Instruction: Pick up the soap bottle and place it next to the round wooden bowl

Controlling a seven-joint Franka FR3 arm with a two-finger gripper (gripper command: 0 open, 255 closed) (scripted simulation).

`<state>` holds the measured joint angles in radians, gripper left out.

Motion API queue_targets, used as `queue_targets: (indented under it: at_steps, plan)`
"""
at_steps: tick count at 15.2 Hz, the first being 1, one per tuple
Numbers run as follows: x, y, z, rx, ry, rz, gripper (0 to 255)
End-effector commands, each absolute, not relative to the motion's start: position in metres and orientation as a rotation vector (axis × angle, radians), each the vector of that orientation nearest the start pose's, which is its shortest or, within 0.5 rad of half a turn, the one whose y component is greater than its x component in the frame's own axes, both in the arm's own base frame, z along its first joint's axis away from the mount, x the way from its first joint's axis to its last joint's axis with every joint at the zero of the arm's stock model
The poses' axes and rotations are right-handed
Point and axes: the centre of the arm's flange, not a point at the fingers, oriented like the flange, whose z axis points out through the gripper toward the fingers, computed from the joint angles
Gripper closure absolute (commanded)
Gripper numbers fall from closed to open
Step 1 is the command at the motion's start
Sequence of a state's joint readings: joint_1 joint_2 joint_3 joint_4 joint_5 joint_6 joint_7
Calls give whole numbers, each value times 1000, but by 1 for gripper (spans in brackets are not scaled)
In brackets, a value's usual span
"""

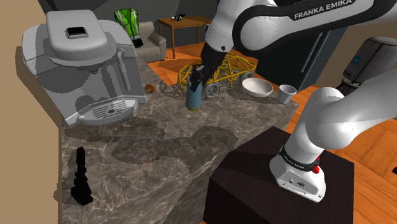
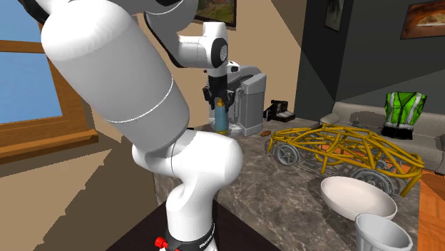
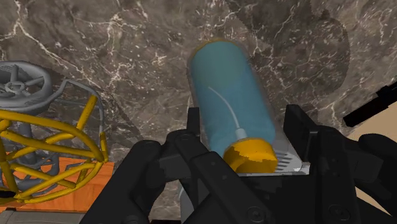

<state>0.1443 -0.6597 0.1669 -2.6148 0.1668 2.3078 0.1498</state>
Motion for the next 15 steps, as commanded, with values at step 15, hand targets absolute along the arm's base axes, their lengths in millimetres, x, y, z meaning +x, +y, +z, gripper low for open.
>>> queue_targets:
  at_steps: [15]
  plan:
    - [358,123,576,-2986,-81,-501,255]
